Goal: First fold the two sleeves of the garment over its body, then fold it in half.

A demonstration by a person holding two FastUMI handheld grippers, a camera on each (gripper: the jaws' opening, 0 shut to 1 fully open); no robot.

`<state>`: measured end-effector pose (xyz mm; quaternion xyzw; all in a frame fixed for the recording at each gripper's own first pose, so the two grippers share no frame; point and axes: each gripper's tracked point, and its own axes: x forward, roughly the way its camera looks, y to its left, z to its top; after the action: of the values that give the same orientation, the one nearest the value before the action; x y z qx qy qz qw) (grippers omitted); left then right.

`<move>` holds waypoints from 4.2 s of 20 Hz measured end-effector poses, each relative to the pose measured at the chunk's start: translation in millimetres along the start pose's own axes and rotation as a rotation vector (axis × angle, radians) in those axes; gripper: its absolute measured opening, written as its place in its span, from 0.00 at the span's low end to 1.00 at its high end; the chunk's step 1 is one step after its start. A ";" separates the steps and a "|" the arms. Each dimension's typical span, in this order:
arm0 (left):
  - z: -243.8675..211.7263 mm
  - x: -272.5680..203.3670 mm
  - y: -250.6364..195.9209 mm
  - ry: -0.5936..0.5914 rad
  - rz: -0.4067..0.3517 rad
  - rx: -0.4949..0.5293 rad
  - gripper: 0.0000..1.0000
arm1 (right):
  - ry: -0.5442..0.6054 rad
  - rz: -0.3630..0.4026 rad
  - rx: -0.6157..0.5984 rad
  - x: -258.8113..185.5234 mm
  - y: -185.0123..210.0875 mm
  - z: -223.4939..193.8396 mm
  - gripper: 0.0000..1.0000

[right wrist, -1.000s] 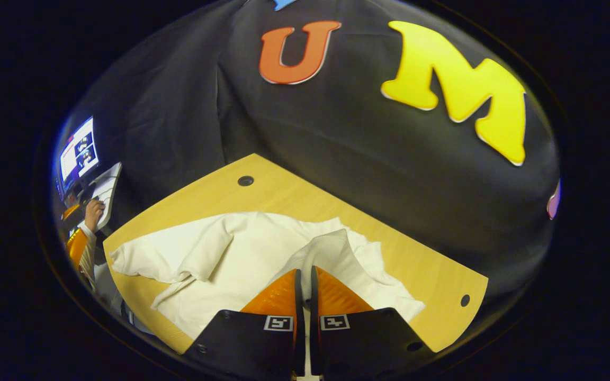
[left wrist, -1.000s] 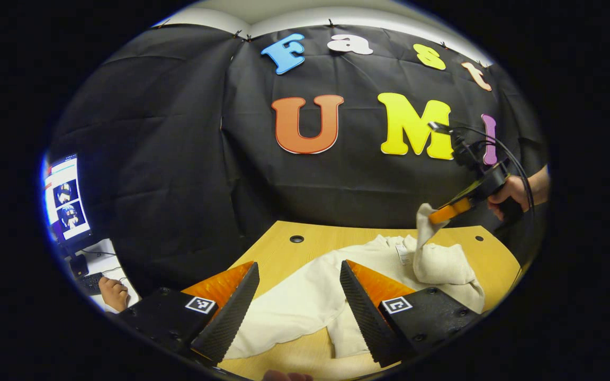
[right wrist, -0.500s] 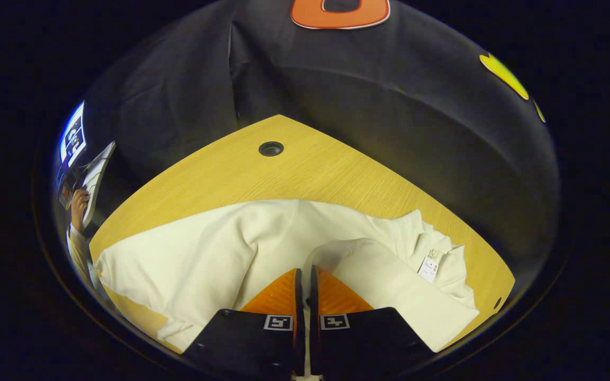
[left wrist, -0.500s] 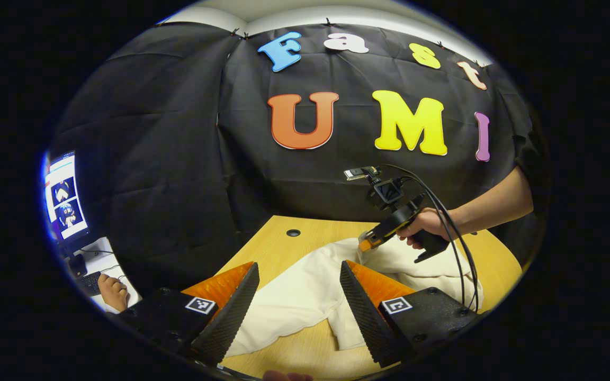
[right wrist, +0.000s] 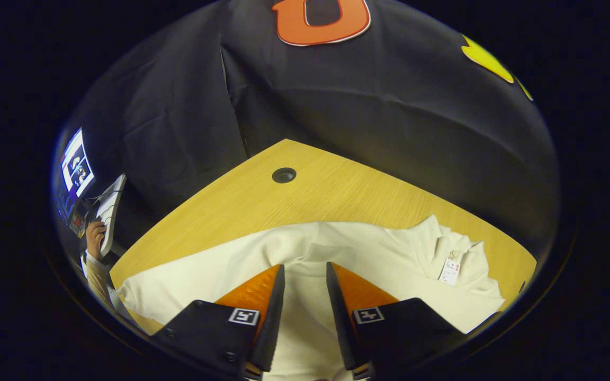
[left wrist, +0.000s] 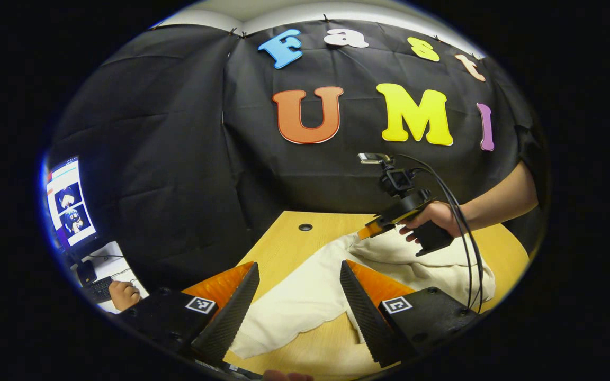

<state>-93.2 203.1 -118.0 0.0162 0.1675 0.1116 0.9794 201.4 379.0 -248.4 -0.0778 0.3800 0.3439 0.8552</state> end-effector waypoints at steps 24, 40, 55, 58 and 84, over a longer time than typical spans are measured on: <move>-178.7 -26.0 93.4 0.252 -0.064 0.287 1.00 | -0.159 -0.034 -0.071 -238.4 13.5 -111.3 0.70; -238.9 -4.2 101.0 0.495 -0.234 0.036 0.80 | -0.125 -0.104 0.046 -262.8 4.0 -146.7 0.70; -161.6 4.0 64.4 0.460 -0.307 0.007 0.04 | -0.183 -0.137 0.151 -292.1 -29.0 -158.3 0.70; -110.3 17.5 52.9 0.410 -0.312 0.050 0.04 | -0.217 -0.151 0.179 -307.3 -39.9 -157.0 0.69; 169.3 134.9 -256.2 0.079 -0.785 0.348 0.02 | -0.380 -0.434 0.505 -446.6 -174.0 -223.1 0.71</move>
<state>141.5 -15.4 -19.8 0.1117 0.2149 -0.2988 0.9231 -31.1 -76.0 -112.6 0.1217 0.2622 0.0586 0.9555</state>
